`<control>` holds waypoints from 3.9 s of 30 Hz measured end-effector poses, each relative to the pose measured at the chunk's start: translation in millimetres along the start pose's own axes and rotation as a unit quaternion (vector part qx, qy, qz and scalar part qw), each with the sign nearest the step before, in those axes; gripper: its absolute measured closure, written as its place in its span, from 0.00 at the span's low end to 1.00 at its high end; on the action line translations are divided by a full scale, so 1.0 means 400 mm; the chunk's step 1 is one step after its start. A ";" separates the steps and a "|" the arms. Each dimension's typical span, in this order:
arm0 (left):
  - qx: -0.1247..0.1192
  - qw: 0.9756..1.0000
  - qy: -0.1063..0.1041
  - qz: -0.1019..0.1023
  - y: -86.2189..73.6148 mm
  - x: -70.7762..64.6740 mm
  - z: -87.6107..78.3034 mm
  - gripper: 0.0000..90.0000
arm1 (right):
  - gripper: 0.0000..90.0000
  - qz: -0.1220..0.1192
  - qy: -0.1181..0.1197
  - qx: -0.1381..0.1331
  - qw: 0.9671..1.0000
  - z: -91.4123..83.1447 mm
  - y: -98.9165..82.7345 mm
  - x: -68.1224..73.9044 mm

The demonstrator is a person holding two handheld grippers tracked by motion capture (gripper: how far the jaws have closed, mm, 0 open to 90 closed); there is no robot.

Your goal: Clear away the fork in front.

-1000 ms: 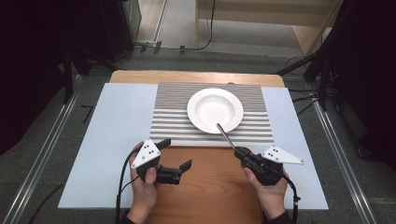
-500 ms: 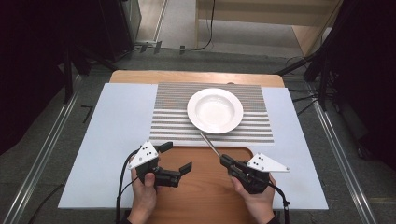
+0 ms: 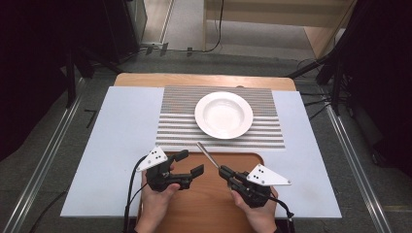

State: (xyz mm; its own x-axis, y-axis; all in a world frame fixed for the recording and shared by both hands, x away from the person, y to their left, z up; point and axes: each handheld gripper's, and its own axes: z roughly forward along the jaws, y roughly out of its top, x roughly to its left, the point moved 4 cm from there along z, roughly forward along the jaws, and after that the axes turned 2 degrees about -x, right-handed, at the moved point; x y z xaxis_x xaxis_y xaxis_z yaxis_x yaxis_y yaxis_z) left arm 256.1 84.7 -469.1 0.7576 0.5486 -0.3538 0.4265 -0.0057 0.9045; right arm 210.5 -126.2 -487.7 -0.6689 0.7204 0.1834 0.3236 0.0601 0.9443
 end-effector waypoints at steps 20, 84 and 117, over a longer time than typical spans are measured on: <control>0.004 0.998 -0.032 -0.062 -0.018 -0.004 0.018 0.63 | 0.93 -0.032 0.007 0.004 0.999 0.039 -0.012 0.066; 0.004 0.994 -0.078 -0.074 0.005 0.081 -0.124 0.96 | 0.00 0.038 -0.147 -0.016 0.988 -0.211 -0.048 -0.289; 0.034 0.990 -0.096 -0.100 -0.017 0.103 -0.157 0.96 | 0.00 0.042 -0.209 -0.024 0.977 -0.345 -0.112 -0.375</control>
State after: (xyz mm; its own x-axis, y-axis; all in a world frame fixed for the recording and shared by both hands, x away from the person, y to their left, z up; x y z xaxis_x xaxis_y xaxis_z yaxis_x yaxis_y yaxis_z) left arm 253.4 160.0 -475.0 0.7318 0.3757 -0.5686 0.6048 0.0268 0.7960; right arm 204.1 -332.3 -519.6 -0.3076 0.9409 0.1421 0.3269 -0.0357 0.9444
